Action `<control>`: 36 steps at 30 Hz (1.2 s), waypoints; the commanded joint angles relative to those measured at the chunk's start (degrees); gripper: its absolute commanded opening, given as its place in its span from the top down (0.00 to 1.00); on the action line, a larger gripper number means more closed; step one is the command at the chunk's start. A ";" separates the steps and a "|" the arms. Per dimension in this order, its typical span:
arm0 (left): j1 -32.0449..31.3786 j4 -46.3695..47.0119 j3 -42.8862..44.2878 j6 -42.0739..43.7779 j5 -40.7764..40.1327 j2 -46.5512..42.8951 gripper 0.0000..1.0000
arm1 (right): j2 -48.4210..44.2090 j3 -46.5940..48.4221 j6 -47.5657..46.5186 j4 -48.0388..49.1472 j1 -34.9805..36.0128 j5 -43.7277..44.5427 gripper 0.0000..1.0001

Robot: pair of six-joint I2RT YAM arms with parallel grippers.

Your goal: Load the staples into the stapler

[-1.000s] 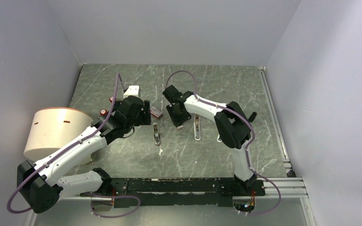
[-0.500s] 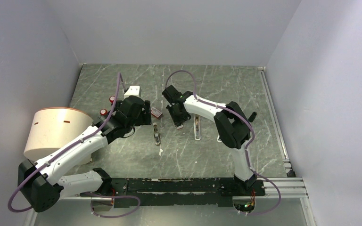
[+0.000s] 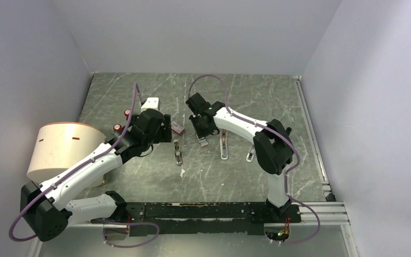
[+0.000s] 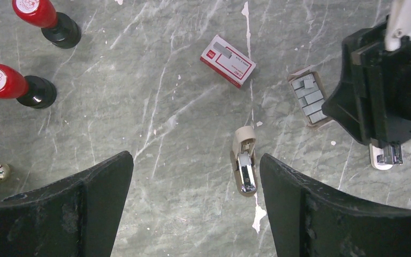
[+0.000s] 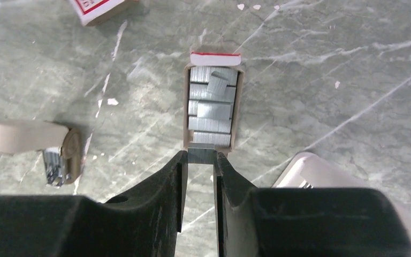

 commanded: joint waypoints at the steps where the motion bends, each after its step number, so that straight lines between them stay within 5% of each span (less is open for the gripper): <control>1: 0.24 1.09 0.14 -0.18 -0.75 -0.64 0.08 | -4.06 -2.64 -0.13 -0.23 1.34 0.71 0.74; 13: 0.28 1.67 -0.11 0.04 -0.76 -1.37 0.08 | -11.17 -17.49 3.28 1.41 7.16 -3.40 0.72; 23: 0.21 1.38 0.06 -0.01 -0.59 -0.41 0.09 | -8.65 -19.98 2.43 2.96 10.00 -4.32 0.72; 31: 0.27 1.51 -0.04 -0.10 -0.46 -0.23 0.09 | -9.80 -19.26 5.28 2.47 10.39 -1.02 0.50; 36: 0.25 1.83 -0.30 -0.01 -0.22 -0.40 0.09 | -10.98 -19.05 12.71 3.77 10.41 2.43 0.46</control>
